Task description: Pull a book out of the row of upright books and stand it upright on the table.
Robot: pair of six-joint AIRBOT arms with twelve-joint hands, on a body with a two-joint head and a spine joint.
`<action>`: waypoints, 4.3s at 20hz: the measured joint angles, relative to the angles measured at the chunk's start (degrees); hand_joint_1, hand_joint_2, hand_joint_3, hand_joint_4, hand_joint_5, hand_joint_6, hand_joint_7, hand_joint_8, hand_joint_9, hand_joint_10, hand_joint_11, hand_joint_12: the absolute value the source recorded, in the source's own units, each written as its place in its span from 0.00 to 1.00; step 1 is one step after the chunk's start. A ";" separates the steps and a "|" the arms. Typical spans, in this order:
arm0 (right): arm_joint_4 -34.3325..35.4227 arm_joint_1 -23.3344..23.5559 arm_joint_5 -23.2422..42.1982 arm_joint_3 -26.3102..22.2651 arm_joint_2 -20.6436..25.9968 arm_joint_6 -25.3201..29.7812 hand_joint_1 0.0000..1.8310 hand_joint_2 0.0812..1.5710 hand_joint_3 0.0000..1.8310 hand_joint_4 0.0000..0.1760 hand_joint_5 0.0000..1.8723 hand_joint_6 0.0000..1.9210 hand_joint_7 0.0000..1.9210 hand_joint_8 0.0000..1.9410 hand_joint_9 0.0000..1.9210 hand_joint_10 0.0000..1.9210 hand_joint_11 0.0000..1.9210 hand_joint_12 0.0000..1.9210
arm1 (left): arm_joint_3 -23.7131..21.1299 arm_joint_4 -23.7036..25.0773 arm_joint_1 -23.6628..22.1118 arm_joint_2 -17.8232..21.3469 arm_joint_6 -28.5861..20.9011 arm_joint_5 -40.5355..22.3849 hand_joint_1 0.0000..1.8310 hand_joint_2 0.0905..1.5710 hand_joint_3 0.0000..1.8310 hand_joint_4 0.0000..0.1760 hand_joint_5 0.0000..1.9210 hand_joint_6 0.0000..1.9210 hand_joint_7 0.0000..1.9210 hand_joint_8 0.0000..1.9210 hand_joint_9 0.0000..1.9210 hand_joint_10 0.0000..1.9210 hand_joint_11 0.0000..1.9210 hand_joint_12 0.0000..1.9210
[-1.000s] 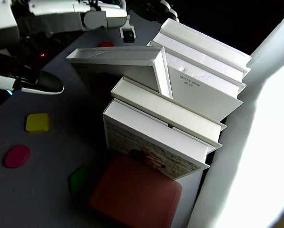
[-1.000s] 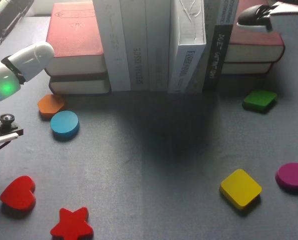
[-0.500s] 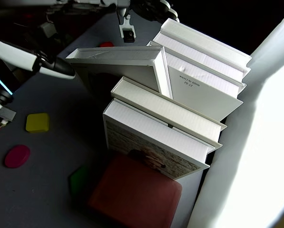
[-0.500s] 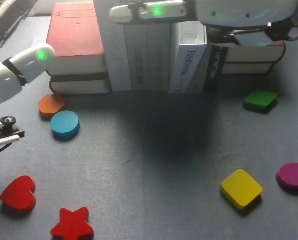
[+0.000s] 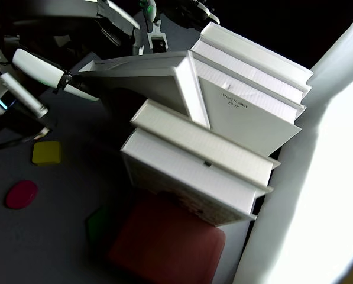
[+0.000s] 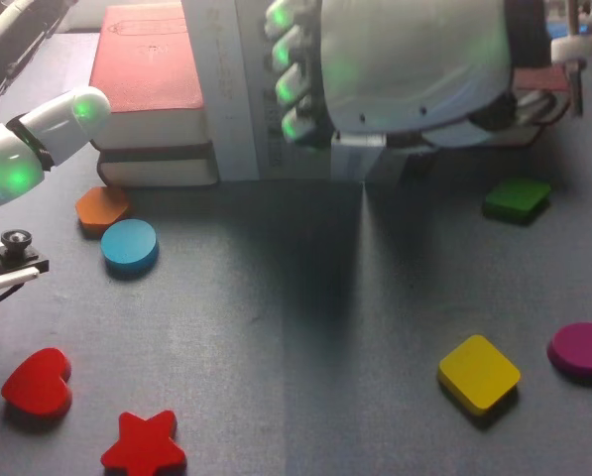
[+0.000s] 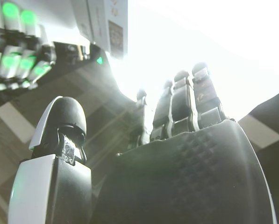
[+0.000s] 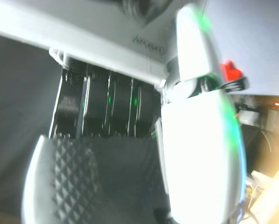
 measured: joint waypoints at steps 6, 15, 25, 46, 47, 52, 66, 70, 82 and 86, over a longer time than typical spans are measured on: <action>5.62 0.26 4.92 -3.52 3.61 -4.55 0.67 0.76 0.00 0.00 0.43 0.54 0.43 0.77 0.27 0.74 0.08 0.91 | 0.00 -1.03 0.44 0.00 -0.02 -0.44 0.20 0.84 0.00 0.49 0.05 0.00 0.00 0.00 0.00 0.00 0.01 0.01; 10.03 2.95 13.33 -6.54 9.18 -4.22 0.67 0.75 0.00 0.00 0.44 0.54 0.43 0.77 0.27 0.74 0.08 0.91 | 0.00 -1.25 0.81 0.00 -0.04 -1.09 0.18 0.85 0.00 0.62 0.04 0.00 0.00 0.00 0.00 0.00 0.00 0.00; 12.83 6.51 21.64 -8.09 13.09 -1.73 0.67 0.75 0.00 0.00 0.44 0.54 0.43 0.77 0.27 0.73 0.08 0.91 | 0.00 -1.29 0.92 0.00 -0.04 -1.27 0.21 0.85 0.00 0.52 0.05 0.00 0.00 0.00 0.00 0.00 0.00 0.00; 10.36 4.94 23.96 1.70 1.64 13.03 0.67 0.75 0.00 0.00 0.44 0.54 0.43 0.77 0.27 0.73 0.08 0.91 | 0.17 -2.23 0.92 -0.68 -0.02 -1.27 0.24 0.85 0.00 0.49 0.05 0.00 0.00 0.00 0.00 0.00 0.00 0.00; 11.23 4.33 23.91 3.61 -0.11 14.32 0.67 0.75 0.00 0.00 0.44 0.54 0.43 0.77 0.27 0.73 0.08 0.91 | 0.20 -2.27 0.92 -0.72 0.00 -1.09 0.24 0.86 0.00 0.48 0.05 0.00 0.00 0.00 0.00 0.00 0.00 0.00; 12.74 3.50 22.71 8.13 -3.87 16.11 0.67 0.75 0.00 0.00 0.44 0.54 0.43 0.77 0.27 0.73 0.08 0.91 | 0.90 -2.47 0.92 -1.51 -0.13 -0.94 0.19 0.90 0.00 0.26 0.08 0.01 0.05 0.01 0.05 0.02 0.00 0.42; 18.56 0.00 20.50 15.50 -7.58 19.15 0.67 0.75 0.00 0.00 0.44 0.54 0.43 0.77 0.27 0.73 0.08 0.91 | 2.80 -3.08 0.92 -2.84 -0.72 -0.63 0.29 0.87 0.00 0.49 0.06 0.00 0.00 0.00 0.00 0.00 0.00 0.04; 22.14 -1.49 19.78 16.55 -7.58 17.64 0.59 0.60 0.00 0.56 0.09 0.11 0.09 0.15 0.05 0.15 0.02 0.97 | 3.54 -4.68 0.92 -3.50 -0.94 0.22 0.25 0.86 0.00 0.43 0.05 0.00 0.00 0.00 0.00 0.00 0.00 0.00; 36.76 -7.48 17.86 24.83 -7.58 13.66 0.41 0.37 0.34 0.59 0.00 0.00 0.00 0.00 0.00 0.00 0.00 0.00 | 4.20 -4.59 0.92 -4.17 -1.14 0.48 0.25 0.85 0.00 0.53 0.07 0.01 0.00 0.00 0.00 0.00 0.00 0.00; 42.10 -7.50 19.74 23.87 -6.45 10.05 0.30 0.46 0.13 0.60 0.00 0.00 0.00 0.00 0.00 0.00 0.00 0.00 | 4.20 -4.87 0.92 -4.17 -1.14 0.42 0.25 0.86 0.00 0.49 0.07 0.01 0.00 0.00 0.00 0.00 0.00 0.00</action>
